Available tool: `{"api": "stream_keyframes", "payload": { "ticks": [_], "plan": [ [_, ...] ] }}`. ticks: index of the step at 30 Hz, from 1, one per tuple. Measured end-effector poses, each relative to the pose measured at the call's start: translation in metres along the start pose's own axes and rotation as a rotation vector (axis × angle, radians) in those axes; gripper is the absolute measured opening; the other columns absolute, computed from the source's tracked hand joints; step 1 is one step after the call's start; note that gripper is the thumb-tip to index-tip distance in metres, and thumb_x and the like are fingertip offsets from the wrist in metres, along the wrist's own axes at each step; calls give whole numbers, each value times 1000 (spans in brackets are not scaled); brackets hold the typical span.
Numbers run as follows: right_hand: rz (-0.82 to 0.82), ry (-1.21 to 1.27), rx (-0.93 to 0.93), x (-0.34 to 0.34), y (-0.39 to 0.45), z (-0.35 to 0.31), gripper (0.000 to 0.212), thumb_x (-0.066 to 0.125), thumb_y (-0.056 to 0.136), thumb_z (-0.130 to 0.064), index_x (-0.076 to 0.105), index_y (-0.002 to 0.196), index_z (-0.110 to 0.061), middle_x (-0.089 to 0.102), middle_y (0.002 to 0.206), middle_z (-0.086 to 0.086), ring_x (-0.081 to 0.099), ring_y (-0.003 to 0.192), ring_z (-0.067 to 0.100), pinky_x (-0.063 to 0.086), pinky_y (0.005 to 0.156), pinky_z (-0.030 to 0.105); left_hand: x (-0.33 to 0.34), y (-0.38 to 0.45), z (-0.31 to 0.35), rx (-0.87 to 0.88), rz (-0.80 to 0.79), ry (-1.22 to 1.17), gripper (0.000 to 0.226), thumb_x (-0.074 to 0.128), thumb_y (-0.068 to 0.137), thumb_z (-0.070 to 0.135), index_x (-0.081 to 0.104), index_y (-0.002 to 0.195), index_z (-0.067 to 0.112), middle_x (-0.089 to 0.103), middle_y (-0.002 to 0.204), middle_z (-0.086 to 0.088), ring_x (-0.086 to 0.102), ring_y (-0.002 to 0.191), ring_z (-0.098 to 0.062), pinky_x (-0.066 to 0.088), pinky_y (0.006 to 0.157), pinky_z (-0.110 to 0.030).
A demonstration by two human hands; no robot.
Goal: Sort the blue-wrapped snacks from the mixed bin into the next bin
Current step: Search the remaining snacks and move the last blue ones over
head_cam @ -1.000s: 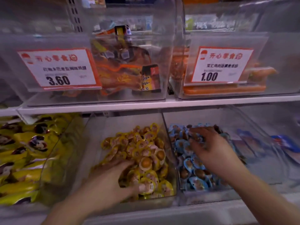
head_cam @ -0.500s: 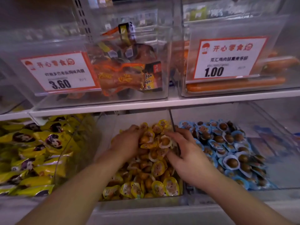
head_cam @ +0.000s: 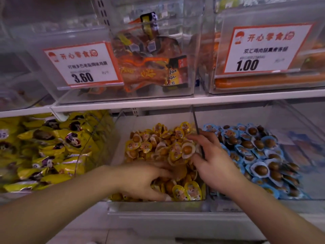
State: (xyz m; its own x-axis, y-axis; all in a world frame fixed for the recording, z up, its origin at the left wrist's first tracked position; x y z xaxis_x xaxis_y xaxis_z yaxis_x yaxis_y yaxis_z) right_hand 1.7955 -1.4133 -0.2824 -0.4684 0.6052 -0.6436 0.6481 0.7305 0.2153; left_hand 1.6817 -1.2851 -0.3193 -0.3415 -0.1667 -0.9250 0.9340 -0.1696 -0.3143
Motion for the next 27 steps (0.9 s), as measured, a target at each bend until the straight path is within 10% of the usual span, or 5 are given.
{"api": "stream_keyframes", "payload": {
  "ticks": [10,14,20,27],
  "plan": [
    [25,28,20,3,0,1,45,48,85,-34,56,129,-38,35,144,-8,45,129,16,33,101,21,3,34,-39,-84,26,474,82,75,73,46,35,144,36,28,154,4,38,136,-28,43,99,-51],
    [26,66,22,3,2,3,44,49,83,-34,57,126,-39,37,139,-9,51,113,0,34,85,1,-45,41,-83,-292,174,452,67,75,80,36,46,139,30,41,143,0,49,125,-27,50,92,-40],
    [2,84,-3,3,2,2,48,47,81,-31,56,127,-38,35,141,-10,46,99,-25,35,71,-7,-54,22,-96,-338,69,199,91,69,74,68,37,149,29,36,150,2,43,132,-22,42,104,-34],
    [-3,-84,6,-1,-1,-7,44,54,91,-18,56,131,-34,34,147,-3,45,130,22,40,100,25,-30,-11,-32,-125,113,320,45,57,84,56,49,124,36,50,116,8,54,107,-17,45,85,-34]
  ]
}}
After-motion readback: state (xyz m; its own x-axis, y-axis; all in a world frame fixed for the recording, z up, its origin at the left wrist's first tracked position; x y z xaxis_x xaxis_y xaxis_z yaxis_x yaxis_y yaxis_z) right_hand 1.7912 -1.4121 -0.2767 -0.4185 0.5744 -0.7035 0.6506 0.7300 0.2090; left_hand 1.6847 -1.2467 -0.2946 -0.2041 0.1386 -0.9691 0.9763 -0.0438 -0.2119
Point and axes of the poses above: each hand's wrist, its own y-axis towards the middle knuckle, its own x-axis out of the palm, z = x × y, the point moved 8 cm from there along y, towards the middle knuckle
